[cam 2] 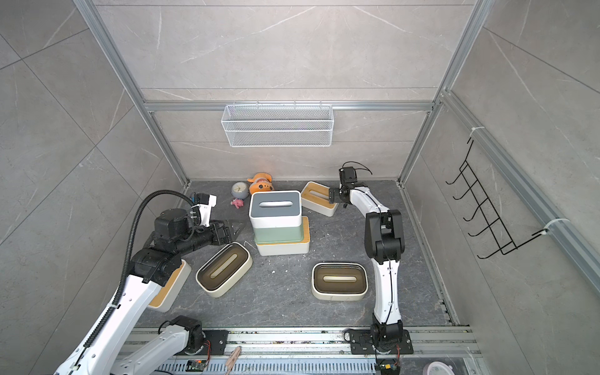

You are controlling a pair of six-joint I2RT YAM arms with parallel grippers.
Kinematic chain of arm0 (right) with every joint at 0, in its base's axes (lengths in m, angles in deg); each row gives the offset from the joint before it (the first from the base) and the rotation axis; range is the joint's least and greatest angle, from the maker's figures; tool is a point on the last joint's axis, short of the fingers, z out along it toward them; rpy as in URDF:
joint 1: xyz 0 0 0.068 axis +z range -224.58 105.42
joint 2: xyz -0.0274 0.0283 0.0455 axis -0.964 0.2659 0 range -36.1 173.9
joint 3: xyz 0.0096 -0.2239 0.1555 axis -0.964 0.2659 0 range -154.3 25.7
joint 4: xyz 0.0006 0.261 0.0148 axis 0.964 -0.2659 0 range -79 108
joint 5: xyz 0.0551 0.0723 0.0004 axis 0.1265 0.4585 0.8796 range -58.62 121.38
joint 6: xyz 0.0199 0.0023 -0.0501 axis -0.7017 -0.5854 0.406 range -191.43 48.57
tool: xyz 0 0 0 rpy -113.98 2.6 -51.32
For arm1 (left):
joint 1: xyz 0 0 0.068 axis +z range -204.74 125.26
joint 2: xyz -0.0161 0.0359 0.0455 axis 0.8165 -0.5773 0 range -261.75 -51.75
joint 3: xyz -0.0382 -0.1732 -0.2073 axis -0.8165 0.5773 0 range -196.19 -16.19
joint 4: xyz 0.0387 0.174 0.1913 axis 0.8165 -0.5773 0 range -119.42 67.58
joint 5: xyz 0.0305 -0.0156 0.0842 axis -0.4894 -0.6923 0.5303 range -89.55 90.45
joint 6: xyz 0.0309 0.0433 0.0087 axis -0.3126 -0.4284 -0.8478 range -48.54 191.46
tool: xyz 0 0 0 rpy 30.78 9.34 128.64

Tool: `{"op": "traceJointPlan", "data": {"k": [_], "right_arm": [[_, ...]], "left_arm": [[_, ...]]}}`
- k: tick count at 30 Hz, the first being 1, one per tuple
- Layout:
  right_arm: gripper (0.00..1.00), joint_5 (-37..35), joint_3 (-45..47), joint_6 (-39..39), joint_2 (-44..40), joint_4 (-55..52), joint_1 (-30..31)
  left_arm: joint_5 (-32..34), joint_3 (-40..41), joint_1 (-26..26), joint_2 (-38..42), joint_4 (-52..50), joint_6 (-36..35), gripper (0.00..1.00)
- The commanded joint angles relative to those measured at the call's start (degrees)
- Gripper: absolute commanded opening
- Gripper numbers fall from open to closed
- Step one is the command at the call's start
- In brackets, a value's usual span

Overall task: Stack the tissue boxes
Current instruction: Pick up the tissue box from the center of the board.

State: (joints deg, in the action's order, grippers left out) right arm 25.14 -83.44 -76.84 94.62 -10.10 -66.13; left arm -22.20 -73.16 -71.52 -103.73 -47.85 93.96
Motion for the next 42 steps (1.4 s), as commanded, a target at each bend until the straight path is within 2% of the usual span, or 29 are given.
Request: {"op": "traceJointPlan", "data": {"k": [1,7,14,20,26,33,39,42], "right_arm": [[1.0,-0.74,-5.5,-1.95,3.75,-6.13,1.07],[1.0,-1.02,-9.01,-0.86,6.24,-8.15,2.51],[1.0,-7.68,-11.1,-3.15,7.83,-13.69,2.55],[1.0,-9.32,-5.71,-4.98,4.51,-13.5,1.45],[1.0,-10.09,5.07,-7.0,-1.9,-9.26,-1.38],[1.0,-11.03,6.93,-10.94,-4.27,-11.36,-2.66],[1.0,-7.5,19.35,-17.4,-12.46,-6.45,-8.59],[1.0,-6.77,21.57,-18.0,-16.52,-4.18,-9.34]], "left_arm": [[-1.04,0.02,-0.18,0.51,1.96,-0.05,1.0],[-0.54,0.02,-0.14,0.23,1.83,-0.19,0.99],[-0.78,-0.07,-0.1,0.24,1.7,-0.27,0.99],[-1.15,-0.1,-0.12,0.5,1.88,-0.14,0.99],[-1.37,0.1,-0.19,0.67,2.14,0.16,0.99],[-1.48,0.23,-0.19,0.7,2.3,0.43,0.99],[-1.67,0.26,-0.19,0.84,2.39,0.52,1.0],[-1.97,0.17,-0.19,0.99,2.49,0.72,1.0]]}}
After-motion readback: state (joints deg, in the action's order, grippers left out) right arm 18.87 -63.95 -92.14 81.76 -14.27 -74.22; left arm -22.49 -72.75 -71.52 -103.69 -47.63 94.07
